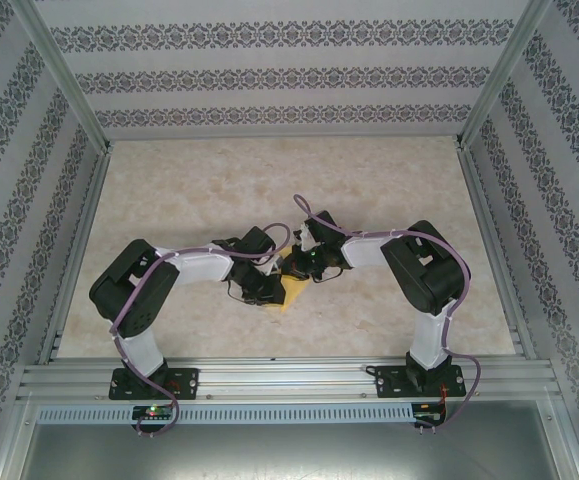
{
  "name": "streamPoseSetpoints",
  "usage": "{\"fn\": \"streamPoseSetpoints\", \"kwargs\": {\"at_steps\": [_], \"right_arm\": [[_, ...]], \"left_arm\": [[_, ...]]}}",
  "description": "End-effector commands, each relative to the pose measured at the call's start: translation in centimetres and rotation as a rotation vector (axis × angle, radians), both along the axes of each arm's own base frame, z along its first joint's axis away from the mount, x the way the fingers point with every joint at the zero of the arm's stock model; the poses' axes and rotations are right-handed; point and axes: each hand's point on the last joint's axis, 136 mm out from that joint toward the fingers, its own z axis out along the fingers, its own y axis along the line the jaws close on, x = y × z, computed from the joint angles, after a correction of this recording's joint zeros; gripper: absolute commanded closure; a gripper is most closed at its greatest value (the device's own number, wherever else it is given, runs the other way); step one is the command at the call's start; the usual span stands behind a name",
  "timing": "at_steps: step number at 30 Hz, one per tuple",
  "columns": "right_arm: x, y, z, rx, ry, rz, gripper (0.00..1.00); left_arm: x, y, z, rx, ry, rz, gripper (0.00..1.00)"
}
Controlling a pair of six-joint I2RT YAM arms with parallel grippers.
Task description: Fold a paper plane with a square sheet of paper (pick it up from the middle)
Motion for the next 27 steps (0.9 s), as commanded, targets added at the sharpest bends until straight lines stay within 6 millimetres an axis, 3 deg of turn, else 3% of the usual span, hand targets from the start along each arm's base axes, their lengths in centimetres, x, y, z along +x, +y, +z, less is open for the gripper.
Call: {"fn": "streamPoseSetpoints", "kwargs": {"at_steps": [1, 10, 16, 21, 24, 27], "right_arm": [[-2.2, -4.1, -6.4, -0.247, 0.101, -0.049, 0.96], [-2.3, -3.9, -6.4, -0.233, 0.107, -0.075, 0.96], [-2.4, -3.6, -6.3, -0.206, 0.107, -0.133, 0.97], [-2.7, -3.2, -6.5, -0.203, 0.105, -0.154, 0.97], [-2.8, -3.3, -6.6, -0.205, 0.108, -0.160, 0.97], [-2.8, -3.3, -6.6, -0.200, 0.111, -0.162, 0.97]], "left_arm": [[-7.1, 3.0, -1.9, 0.141, 0.225, -0.069, 0.86], [-6.4, 3.1, 0.1, 0.116, 0.142, -0.034, 0.92], [-2.0, 3.7, 4.4, 0.062, -0.071, 0.113, 0.97], [2.0, 1.3, 7.9, -0.146, -0.172, 0.216, 0.95], [3.5, 0.1, 7.9, -0.185, -0.180, 0.244, 0.95], [3.9, -0.5, 6.6, -0.196, -0.151, 0.246, 0.96]]}}
